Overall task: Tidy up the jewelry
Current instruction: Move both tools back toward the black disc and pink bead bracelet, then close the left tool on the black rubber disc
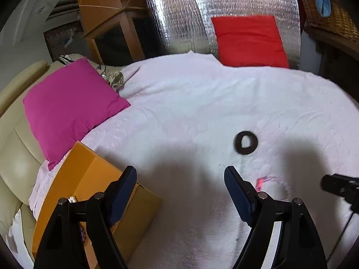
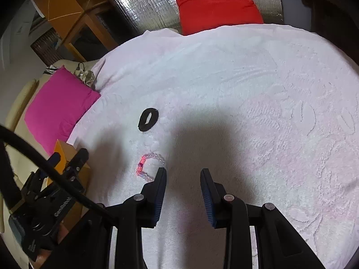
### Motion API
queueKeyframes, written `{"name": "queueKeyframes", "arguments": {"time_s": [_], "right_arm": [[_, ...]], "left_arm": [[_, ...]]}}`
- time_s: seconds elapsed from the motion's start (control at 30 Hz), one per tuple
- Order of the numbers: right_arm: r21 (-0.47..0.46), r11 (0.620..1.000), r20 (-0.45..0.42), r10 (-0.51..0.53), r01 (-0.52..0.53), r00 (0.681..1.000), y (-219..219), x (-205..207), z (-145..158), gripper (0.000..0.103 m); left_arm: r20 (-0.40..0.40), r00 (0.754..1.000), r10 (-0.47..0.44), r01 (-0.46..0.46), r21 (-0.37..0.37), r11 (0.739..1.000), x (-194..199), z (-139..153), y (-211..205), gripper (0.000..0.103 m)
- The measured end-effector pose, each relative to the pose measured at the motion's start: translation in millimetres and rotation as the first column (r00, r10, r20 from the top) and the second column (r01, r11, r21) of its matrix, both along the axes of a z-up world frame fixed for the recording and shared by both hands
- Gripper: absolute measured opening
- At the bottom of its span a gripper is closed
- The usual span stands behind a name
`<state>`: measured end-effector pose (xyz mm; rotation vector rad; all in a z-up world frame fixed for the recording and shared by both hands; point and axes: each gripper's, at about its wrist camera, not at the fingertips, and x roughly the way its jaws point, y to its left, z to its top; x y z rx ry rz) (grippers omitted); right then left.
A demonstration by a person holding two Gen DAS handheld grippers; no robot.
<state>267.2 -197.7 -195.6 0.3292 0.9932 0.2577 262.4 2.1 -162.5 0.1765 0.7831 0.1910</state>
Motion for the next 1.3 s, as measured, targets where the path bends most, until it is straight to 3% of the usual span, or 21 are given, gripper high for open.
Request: {"name": "queueKeyframes", "arguments": {"time_s": [0.23, 0.4, 0.5, 0.6, 0.77, 0.93, 1.17, 1.3], "right_arm": [[0.019, 1.0, 0.002, -0.01, 0.01, 1.0, -5, -1, 2, 0.034], [0.022, 1.0, 0.003, 0.003, -0.004, 1.0, 2, -1, 1, 0.034], [0.013, 1.0, 0.0, 0.017, -0.017, 1.0, 10, 0, 0, 0.034], [0.009, 1.0, -0.005, 0.026, -0.026, 1.0, 17, 2, -2, 0.034], [-0.003, 0.999, -0.023, 0.038, -0.038, 0.999, 24, 5, -9, 0.034], [-0.003, 0.999, -0.024, 0.042, -0.042, 0.999, 28, 5, -10, 0.034], [-0.009, 0.998, -0.027, 0.056, -0.057, 0.998, 33, 5, -12, 0.034], [-0.01, 0.998, -0.022, 0.056, -0.056, 0.998, 33, 4, -12, 0.034]], "left_arm": [[-0.059, 0.997, 0.039, -0.037, 0.04, 0.999, 18, -22, 30, 0.081], [-0.113, 0.99, 0.087, -0.089, -0.011, 0.996, 28, -35, 57, 0.081], [-0.074, 0.994, 0.081, -0.081, -0.001, 0.997, 23, -28, 54, 0.081], [-0.015, 0.999, 0.036, -0.035, 0.059, 0.998, 15, -19, 41, 0.081], [-0.027, 0.999, 0.03, -0.026, 0.154, 0.988, 19, -27, 45, 0.081], [-0.037, 0.997, 0.067, -0.061, 0.138, 0.989, 27, -30, 63, 0.081], [0.004, 0.999, 0.033, -0.033, 0.218, 0.975, 31, -31, 60, 0.081], [0.026, 0.997, 0.066, -0.07, 0.213, 0.975, 35, -28, 69, 0.081]]}}
